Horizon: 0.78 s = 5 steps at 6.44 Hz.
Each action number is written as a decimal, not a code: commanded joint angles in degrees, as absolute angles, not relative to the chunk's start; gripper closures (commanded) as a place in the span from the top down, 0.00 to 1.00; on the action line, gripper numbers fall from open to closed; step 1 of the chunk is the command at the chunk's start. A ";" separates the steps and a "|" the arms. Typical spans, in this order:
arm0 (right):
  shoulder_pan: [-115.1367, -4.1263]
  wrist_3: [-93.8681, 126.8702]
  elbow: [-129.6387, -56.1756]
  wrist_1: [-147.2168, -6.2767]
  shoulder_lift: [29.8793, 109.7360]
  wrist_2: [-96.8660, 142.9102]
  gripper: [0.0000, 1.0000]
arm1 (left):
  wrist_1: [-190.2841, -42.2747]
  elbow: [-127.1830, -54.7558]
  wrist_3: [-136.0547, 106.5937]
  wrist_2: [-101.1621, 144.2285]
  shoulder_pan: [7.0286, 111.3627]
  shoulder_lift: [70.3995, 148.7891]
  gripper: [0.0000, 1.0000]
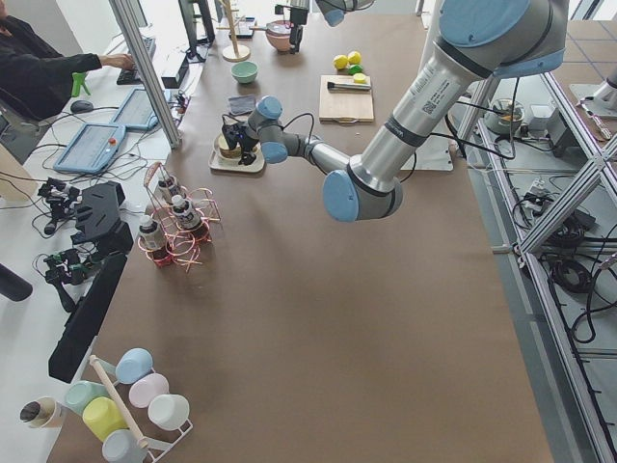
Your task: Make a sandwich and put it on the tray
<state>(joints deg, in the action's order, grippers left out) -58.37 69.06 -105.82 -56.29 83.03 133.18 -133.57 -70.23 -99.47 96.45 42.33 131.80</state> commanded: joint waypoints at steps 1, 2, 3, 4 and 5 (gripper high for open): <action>-60.11 68.73 -105.82 -56.69 83.40 133.68 0.99 | -130.19 -81.41 -98.35 101.15 43.33 124.49 0.97; -62.47 68.38 -105.82 -58.34 83.84 133.94 0.99 | -124.08 -91.92 -97.39 102.55 43.68 119.75 0.97; -65.01 62.20 -105.99 -63.58 83.85 133.77 0.99 | -114.97 -102.98 -93.55 102.48 43.77 115.53 0.97; -68.69 48.83 -106.00 -70.68 85.50 133.60 0.99 | -109.39 -109.10 -89.08 102.48 44.47 111.92 0.97; -73.08 34.16 -105.91 -79.02 86.47 132.64 0.99 | -108.55 -112.90 -80.85 102.65 46.21 107.01 0.97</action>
